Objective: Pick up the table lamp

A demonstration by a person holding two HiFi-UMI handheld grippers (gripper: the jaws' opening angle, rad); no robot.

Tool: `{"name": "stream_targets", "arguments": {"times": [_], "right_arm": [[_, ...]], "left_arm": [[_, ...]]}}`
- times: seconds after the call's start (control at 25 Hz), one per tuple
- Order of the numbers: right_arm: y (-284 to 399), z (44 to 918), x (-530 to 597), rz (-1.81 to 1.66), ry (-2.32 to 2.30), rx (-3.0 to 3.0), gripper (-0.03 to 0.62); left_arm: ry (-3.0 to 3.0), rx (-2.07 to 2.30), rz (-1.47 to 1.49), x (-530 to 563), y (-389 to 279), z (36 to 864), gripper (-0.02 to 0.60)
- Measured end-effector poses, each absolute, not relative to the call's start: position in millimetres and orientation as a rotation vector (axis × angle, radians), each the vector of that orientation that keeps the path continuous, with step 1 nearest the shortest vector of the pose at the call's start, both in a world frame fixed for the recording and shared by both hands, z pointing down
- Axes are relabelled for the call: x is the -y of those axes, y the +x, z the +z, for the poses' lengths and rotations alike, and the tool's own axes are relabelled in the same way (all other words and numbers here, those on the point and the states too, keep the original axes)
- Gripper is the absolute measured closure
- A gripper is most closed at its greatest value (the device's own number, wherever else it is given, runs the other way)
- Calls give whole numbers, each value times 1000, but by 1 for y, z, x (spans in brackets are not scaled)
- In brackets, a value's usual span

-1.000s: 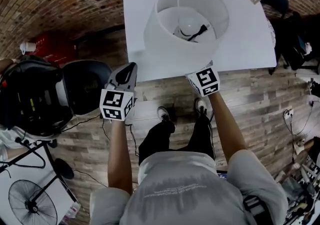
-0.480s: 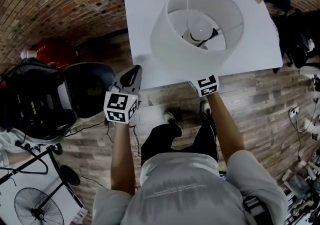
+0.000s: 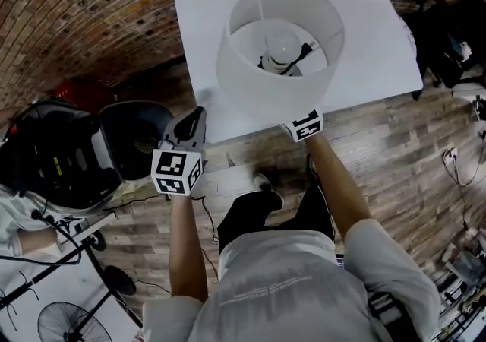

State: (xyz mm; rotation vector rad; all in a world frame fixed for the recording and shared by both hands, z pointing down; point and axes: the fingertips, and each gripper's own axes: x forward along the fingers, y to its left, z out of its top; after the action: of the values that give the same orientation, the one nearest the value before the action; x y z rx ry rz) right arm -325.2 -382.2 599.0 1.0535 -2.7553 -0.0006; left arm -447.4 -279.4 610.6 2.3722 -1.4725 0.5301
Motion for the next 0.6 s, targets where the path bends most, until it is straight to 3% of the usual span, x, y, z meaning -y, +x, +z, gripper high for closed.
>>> {"name": "stream_targets", "arguments": {"times": [0.36,0.6], "right_arm": [[-311,576,367,87,957,2801,471],[-267,533,365,79,967,2757,470]], "left_arm": [[2348,1517,542,271,-439,581,566],[2362,1557,538,279,-417,537,566]]}}
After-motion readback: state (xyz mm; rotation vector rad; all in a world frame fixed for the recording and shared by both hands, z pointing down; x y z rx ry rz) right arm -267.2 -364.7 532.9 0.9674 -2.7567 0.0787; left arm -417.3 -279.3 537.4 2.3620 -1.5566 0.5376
